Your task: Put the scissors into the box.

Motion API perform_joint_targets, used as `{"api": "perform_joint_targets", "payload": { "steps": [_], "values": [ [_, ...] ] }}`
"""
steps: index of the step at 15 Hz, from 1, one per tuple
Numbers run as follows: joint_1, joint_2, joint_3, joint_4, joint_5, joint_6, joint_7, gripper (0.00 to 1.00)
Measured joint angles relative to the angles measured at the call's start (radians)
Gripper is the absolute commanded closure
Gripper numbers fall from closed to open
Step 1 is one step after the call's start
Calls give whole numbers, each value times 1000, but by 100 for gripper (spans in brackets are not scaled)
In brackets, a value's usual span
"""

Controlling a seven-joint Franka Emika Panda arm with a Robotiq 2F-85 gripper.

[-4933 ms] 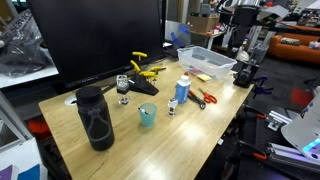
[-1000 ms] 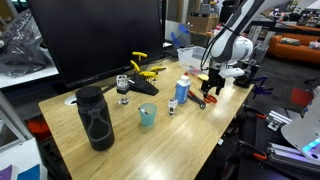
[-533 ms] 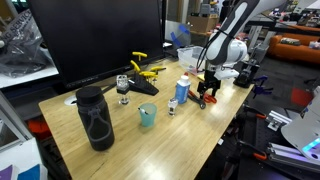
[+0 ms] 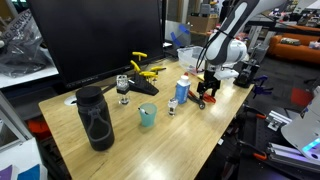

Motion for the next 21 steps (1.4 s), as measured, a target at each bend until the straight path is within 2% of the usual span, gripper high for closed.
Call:
{"api": "perform_joint_targets", "payload": {
  "steps": [11,21],
  "values": [
    [11,0,-12,-1,-151,0,124,0],
    [4,17,-15,-5,-154,0,130,0]
  ]
}}
